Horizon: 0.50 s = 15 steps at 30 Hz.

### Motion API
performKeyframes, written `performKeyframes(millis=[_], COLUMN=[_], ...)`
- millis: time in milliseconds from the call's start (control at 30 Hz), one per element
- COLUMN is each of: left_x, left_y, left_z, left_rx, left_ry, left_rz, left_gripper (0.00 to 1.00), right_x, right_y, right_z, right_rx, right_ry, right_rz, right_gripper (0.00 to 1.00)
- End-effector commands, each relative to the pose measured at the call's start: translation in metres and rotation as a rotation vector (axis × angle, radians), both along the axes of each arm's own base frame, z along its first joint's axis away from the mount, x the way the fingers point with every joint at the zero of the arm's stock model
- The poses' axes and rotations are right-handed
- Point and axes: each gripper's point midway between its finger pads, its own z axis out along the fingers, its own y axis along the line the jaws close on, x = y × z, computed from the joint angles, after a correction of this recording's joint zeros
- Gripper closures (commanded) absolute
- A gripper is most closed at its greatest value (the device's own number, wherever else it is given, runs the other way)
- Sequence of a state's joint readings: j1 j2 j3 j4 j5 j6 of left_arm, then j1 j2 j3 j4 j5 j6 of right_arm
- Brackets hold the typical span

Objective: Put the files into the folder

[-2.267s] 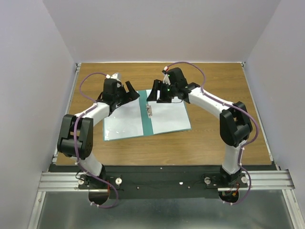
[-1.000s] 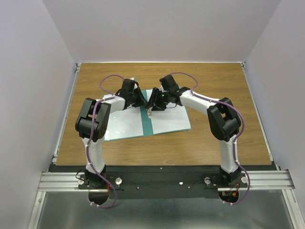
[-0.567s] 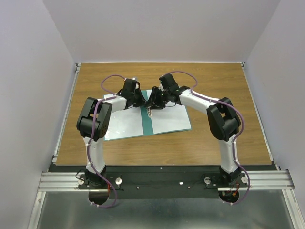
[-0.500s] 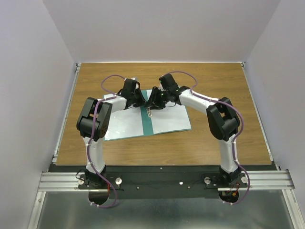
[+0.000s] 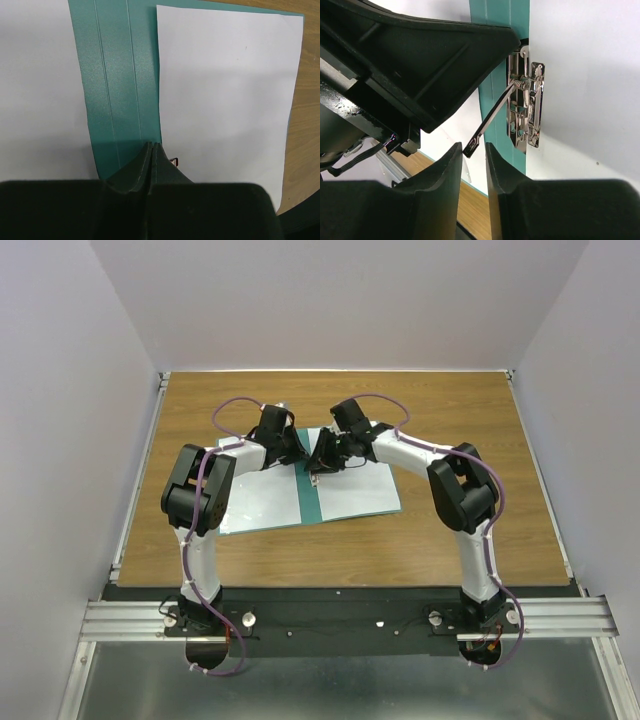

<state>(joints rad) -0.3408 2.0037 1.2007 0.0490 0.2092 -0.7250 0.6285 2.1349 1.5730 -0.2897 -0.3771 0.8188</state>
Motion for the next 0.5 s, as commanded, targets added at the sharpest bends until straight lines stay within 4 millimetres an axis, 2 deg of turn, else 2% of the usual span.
performKeyframes(millis=[0, 267, 467], left_x=[-0.004, -0.003, -0.002], left_y=[0.006, 0.007, 0.007], left_z=[-0.016, -0.014, -0.017], left_rx=[0.055, 0.058, 0.067], left_ry=[0.042, 0.035, 0.033], left_rz=[0.021, 0.022, 0.018], left_gripper=[0.93, 0.95, 0.96], right_x=[-0.005, -0.01, -0.024], right_y=[0.005, 0.0, -0.009], right_z=[0.0, -0.008, -0.023], right_rx=[0.002, -0.018, -0.04], right_ry=[0.006, 0.02, 0.065], right_rz=[0.023, 0.016, 0.021], right_gripper=[0.7, 0.78, 0.83])
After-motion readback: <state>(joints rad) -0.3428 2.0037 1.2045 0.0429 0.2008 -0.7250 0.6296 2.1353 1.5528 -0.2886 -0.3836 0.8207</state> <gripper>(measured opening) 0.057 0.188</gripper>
